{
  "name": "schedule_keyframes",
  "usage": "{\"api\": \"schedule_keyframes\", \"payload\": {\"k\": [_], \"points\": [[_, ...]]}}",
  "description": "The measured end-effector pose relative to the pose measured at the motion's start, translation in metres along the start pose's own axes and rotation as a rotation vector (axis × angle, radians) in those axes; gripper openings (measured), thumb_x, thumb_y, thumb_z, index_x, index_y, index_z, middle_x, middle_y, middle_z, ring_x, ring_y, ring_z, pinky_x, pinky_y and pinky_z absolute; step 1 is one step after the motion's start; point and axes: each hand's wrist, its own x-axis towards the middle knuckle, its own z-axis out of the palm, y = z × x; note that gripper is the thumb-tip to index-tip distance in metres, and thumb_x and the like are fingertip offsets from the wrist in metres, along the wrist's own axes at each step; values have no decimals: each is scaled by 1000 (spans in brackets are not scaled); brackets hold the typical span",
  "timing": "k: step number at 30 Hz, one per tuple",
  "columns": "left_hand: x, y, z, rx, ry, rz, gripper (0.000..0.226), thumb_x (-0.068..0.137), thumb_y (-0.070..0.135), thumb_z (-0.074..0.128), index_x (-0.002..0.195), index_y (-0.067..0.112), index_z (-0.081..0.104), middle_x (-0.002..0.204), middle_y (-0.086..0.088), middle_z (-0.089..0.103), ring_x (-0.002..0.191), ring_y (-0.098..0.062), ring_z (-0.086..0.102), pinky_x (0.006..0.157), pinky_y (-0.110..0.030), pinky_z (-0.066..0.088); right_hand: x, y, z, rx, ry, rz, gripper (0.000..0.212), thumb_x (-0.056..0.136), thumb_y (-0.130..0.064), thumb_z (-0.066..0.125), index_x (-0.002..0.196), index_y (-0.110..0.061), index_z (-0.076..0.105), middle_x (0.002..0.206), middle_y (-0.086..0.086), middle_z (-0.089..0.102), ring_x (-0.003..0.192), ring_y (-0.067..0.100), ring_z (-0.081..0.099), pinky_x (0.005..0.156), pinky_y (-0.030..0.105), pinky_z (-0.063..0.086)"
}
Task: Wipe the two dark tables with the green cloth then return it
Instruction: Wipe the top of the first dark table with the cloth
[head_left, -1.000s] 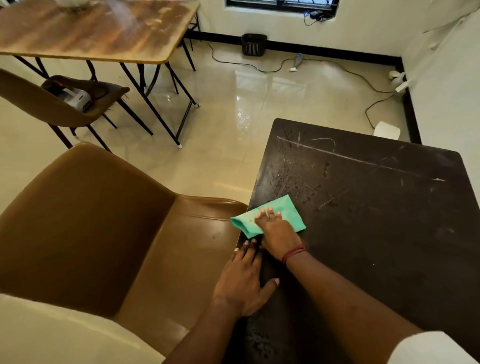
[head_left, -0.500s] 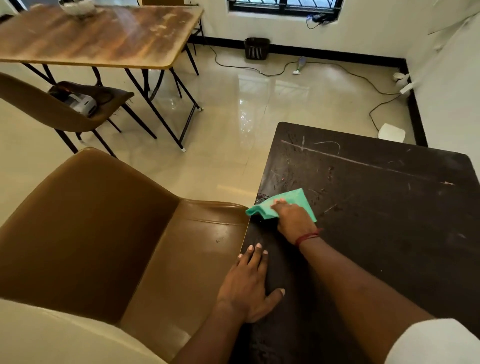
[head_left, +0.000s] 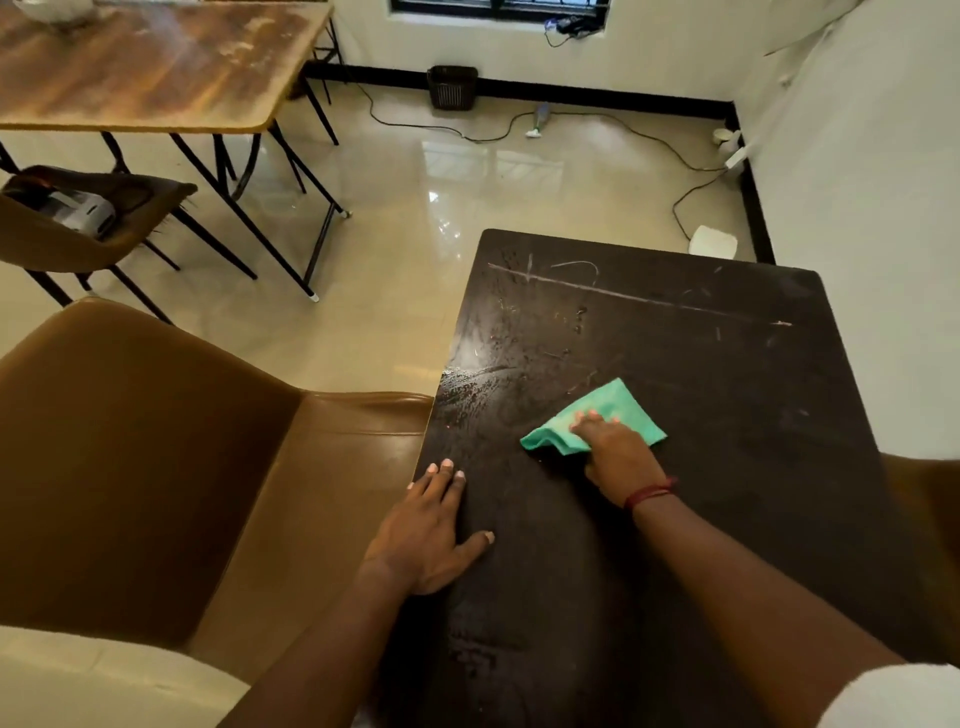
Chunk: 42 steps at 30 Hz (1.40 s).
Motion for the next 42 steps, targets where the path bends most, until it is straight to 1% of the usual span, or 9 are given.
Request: {"api": "schedule_keyframes", "payload": {"k": [2,9,12,14,17,19,26,29,42], "points": [[0,0,0,-10,4,-10,93,89,74,31,156,15,5,164,-4,-2,150,-19,-5,122,-35,4,-10,2,-4,-28,6,84,56,78,-3,57,133,-11,48,145,11,41,137,25,33,113,37,21],[-1,7,3,-12,-60,-53,99,84,78,28,155,15,-1,163,-4,-10,150,-20,-11,122,-40,1,-64,18,-5,-64,-117,-21,60,82,-1,50,140,-12,38,151,10,31,140,23,25,115,37,16],[-1,6,-2,8,-95,-55,97,85,76,27,155,16,-5,162,-4,-14,149,-19,-13,122,-42,0,-72,43,-20,34,-22,240,53,81,-3,54,132,-16,49,142,12,45,124,30,47,106,37,33],[-3,7,-1,15,-94,-54,94,89,72,30,155,15,-6,162,-5,-16,149,-20,-14,121,-43,0,-72,47,-31,68,5,276,48,80,-4,56,127,-17,55,131,15,56,112,32,54,99,37,40],[-5,10,4,15,-78,-59,94,90,71,31,154,14,-8,161,-6,-19,148,-21,-16,121,-44,-1,-79,53,-52,226,278,364,41,78,0,56,116,-12,63,102,17,70,94,34,63,88,39,49],[-7,10,8,15,-68,-55,94,90,71,30,154,15,-9,161,-6,-21,148,-21,-18,121,-45,-2,-89,64,-64,221,436,509,40,79,0,56,118,-9,61,98,19,69,91,37,64,85,43,51],[-5,14,10,13,-47,-84,94,90,73,25,155,13,-6,162,-9,-18,149,-23,-16,122,-48,0,-100,70,-32,17,99,711,35,81,-10,56,116,-4,59,112,22,63,101,38,59,85,41,49],[-5,9,6,50,-50,-59,92,91,71,25,155,13,-5,162,-9,-15,149,-24,-13,122,-48,4,-87,32,-7,-14,81,710,29,78,-13,56,106,-3,59,114,26,60,100,39,58,80,42,51],[-27,-31,10,30,87,115,72,99,59,20,155,17,3,163,0,-10,149,-17,-13,123,-40,5,-9,-145,33,3,34,609,39,86,-26,56,118,-3,58,120,22,59,112,34,55,88,41,50]]}}
